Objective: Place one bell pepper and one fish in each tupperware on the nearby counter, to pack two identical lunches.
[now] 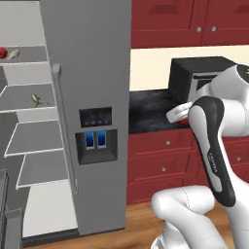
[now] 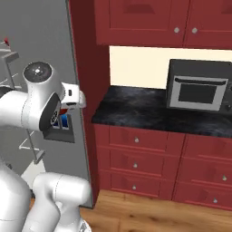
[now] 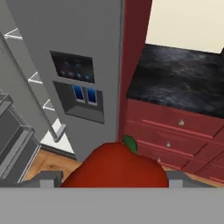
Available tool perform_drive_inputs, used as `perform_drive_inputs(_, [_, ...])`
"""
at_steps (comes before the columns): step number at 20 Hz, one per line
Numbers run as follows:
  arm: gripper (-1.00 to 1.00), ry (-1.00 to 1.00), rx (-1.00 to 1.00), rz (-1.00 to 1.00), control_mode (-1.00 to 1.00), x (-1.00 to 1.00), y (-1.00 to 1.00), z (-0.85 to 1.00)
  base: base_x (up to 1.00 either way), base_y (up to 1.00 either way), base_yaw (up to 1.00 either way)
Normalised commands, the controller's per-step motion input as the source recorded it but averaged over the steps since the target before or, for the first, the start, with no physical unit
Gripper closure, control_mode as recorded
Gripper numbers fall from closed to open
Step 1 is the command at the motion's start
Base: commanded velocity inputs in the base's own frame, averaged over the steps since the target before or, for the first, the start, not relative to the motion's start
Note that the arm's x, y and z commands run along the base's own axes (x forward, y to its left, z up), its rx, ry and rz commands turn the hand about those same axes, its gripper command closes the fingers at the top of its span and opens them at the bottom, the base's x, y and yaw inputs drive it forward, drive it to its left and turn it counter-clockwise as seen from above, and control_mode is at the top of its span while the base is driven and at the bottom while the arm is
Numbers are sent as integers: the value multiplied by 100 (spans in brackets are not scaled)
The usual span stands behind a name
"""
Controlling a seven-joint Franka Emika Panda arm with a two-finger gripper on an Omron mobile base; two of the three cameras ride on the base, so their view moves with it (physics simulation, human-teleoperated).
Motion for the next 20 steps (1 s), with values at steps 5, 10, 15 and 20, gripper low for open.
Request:
perform_drive_inputs(5, [100, 0, 0, 0, 100, 0, 0, 0, -2, -100, 0])
perform_drive_inputs(10, [100, 0, 0, 0, 100, 0, 0, 0, 0, -100, 0])
perform_drive_inputs(15, [100, 0, 0, 0, 100, 0, 0, 0, 0, -100, 0])
perform_drive_inputs(20, [100, 0, 0, 0, 100, 0, 0, 0, 0, -100, 0])
